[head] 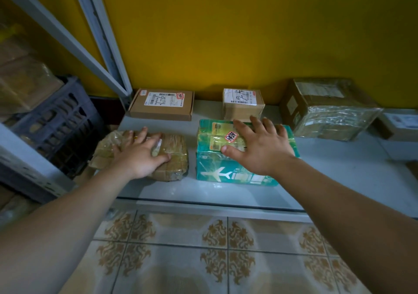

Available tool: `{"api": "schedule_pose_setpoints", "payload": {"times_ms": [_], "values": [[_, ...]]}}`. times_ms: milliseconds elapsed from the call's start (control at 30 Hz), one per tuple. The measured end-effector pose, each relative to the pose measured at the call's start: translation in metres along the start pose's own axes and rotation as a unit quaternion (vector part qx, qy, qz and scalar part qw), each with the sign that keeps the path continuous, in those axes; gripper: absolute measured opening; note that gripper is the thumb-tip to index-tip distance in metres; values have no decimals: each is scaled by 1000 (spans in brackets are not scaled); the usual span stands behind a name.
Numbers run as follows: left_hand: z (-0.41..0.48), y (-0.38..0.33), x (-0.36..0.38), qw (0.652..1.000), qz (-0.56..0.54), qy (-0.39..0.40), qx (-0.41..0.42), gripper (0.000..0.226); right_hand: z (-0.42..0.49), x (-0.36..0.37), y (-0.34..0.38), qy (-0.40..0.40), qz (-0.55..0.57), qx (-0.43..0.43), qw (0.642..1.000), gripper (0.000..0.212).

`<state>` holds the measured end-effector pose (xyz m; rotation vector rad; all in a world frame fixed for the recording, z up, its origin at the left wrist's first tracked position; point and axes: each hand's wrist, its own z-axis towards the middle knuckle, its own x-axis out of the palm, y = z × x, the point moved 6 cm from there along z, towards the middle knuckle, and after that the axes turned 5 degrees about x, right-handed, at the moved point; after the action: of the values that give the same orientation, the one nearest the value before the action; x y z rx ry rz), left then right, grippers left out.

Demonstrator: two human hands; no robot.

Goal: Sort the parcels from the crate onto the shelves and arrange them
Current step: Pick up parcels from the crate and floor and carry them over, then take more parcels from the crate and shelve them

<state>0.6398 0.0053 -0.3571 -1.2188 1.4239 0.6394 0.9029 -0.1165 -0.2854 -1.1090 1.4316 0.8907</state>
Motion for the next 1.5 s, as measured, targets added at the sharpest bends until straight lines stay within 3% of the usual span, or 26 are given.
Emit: {"api": "schedule_pose_setpoints", "payload": {"times_ms": [133, 300, 667, 967, 1233, 1500], "values": [[-15, -6, -16, 996, -79, 28, -1, 80, -1, -8, 0, 28, -8, 2, 1000, 88], [-52, -32, -57, 996, -86, 30, 25, 79, -20, -50, -1, 63, -29, 8, 998, 89], [-242, -101, -232, 991, -64, 79, 83, 72, -147, -230, 16, 146, -51, 3, 988, 77], [-450, -104, -409, 991, -24, 85, 103, 74, -309, -433, 73, 90, 4, 9, 996, 75], [-624, -80, -558, 991, 16, 19, 135, 76, -447, -600, 160, 13, 33, -21, 999, 68], [-721, -75, -672, 987, 55, -104, 112, 74, -505, -725, 231, -80, 24, -106, 991, 74]]}}
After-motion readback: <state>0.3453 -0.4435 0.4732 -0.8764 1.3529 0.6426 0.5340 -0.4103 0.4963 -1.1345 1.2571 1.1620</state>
